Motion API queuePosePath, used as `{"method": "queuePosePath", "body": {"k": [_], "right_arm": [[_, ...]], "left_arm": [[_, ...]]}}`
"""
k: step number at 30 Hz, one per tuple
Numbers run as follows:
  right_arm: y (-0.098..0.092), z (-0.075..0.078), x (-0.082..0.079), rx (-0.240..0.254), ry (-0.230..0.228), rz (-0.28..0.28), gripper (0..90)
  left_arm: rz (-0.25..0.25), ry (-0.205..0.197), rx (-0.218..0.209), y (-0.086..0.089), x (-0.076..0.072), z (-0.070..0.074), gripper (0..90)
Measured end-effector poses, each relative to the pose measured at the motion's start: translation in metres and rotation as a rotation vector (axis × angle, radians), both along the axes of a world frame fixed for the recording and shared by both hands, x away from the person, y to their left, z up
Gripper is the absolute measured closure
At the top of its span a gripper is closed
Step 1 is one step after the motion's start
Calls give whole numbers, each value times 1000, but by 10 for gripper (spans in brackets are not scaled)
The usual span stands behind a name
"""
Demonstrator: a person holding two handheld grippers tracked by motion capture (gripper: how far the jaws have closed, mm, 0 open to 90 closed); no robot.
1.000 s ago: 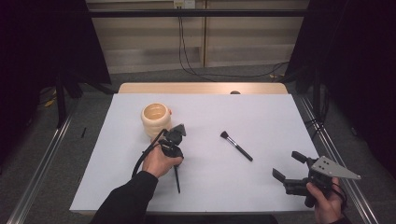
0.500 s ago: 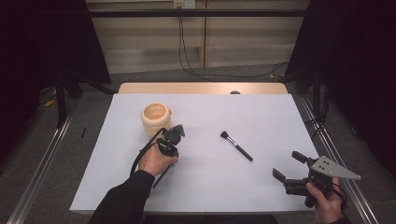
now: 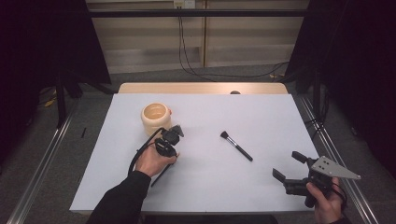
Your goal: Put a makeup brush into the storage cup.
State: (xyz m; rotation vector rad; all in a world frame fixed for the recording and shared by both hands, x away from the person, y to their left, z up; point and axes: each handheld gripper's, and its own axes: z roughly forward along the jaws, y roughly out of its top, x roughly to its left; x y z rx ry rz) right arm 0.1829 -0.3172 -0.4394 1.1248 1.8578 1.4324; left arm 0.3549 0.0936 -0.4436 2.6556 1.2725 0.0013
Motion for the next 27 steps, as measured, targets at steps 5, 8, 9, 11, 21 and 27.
{"method": "queuePosePath", "body": {"k": [5,8,9,11,21,27], "right_arm": [[0,0,0,-2,-1,6,10],[0,0,0,0,-1,2,10],[0,0,0,0,-1,-1,10],[0,0,0,1,-2,-2,10],[0,0,0,1,-2,-4,10],[0,0,0,-1,0,-1,10]], "left_arm": [[12,-6,-35,5,-2,2,842],[22,-27,-77,9,-3,7,842],[16,-36,-88,10,-3,8,842],[26,-52,-111,12,-4,11,842],[22,-138,-247,23,-9,23,842],[28,-189,-315,29,-13,26,842]]}}
